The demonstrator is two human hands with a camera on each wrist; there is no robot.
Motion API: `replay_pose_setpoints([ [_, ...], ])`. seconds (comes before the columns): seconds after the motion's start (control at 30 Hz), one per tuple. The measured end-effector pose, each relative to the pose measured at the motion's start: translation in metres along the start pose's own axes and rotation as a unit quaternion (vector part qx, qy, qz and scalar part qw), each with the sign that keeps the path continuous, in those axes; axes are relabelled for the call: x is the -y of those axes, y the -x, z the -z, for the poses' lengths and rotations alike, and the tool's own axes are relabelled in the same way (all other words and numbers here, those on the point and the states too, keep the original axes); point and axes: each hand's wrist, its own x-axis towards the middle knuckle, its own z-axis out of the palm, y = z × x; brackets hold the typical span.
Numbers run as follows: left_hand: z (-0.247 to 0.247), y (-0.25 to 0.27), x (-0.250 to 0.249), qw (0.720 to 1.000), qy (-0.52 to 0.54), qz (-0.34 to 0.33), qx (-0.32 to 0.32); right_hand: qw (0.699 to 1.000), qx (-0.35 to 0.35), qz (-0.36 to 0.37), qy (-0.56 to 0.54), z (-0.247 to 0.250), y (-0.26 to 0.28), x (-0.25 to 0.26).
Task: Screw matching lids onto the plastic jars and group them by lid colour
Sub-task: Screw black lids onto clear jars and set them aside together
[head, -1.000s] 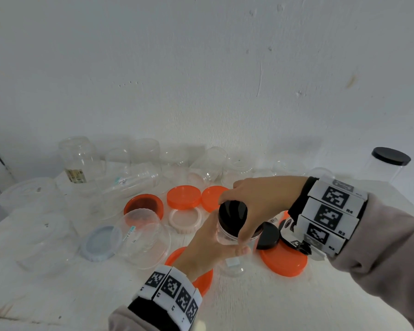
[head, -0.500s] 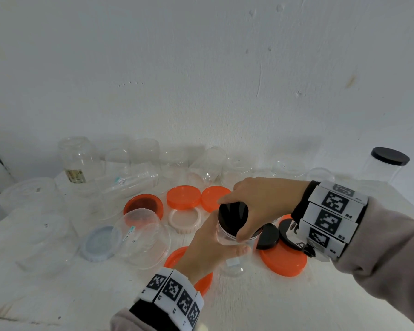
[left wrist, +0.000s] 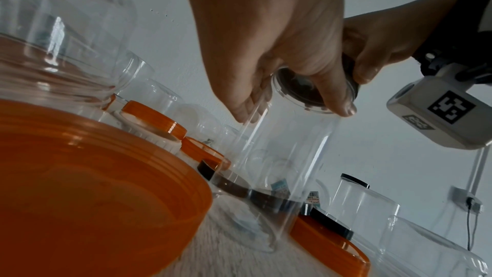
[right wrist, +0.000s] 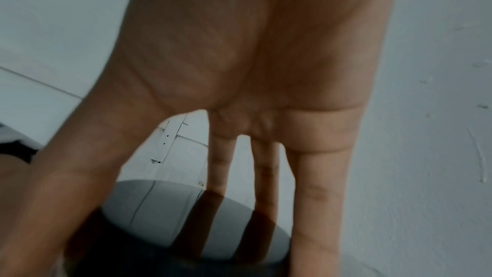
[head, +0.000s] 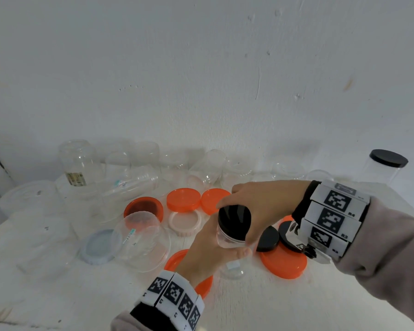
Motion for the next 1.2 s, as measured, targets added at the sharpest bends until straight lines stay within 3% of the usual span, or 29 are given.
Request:
replay_pose_setpoints([
  [0.13, -0.002, 0.000, 0.001, 1.000, -0.011, -0.001, -0.018, 0.998, -0.062, 0.001, -0.005, -0.005, 0.002, 0.000],
  [0.3, -0.006, 0.002, 0.000, 0.999, -0.025, -0.019, -0.035, 0.991, -0.114, -0.074, -0.016, -0.017, 0.002, 0.002],
  [0.4, -0.007, 0.002, -0.003, 0.999, -0.023, -0.031, -0.030, 0.993, -0.073, -0.085, -0.026, -0.013, 0.002, 0.001],
  [0.5, -0.008, 0.001, -0.002, 0.999, -0.023, -0.036, -0.029, 0.998, 0.013, -0.041, -0.035, -0.003, 0.004, -0.001],
  [0.67, -0.008, 0.000, 0.002, 0.999, -0.025, -0.011, -0.039, 0.999, -0.044, -0.003, -0.026, -0.001, 0.004, -0.001],
  [0.83, -0.008, 0.001, 0.003, 0.999, -0.017, -0.012, -0.031, 0.990, -0.111, -0.086, -0.015, -0.015, 0.001, 0.003],
  [0.93, -0.008, 0.000, 0.005, 0.999, -0.014, -0.011, -0.034, 0.993, -0.066, -0.092, -0.034, -0.011, 0.002, 0.003],
  [1.03, -0.009, -0.001, 0.005, 0.999, -0.019, -0.012, -0.038, 0.998, 0.020, -0.037, -0.041, 0.000, 0.005, 0.002],
  [1.2, -0.009, 0.000, 0.005, 0.999, -0.018, -0.007, -0.035, 0.999, -0.031, -0.004, -0.040, 0.002, 0.005, 0.002],
])
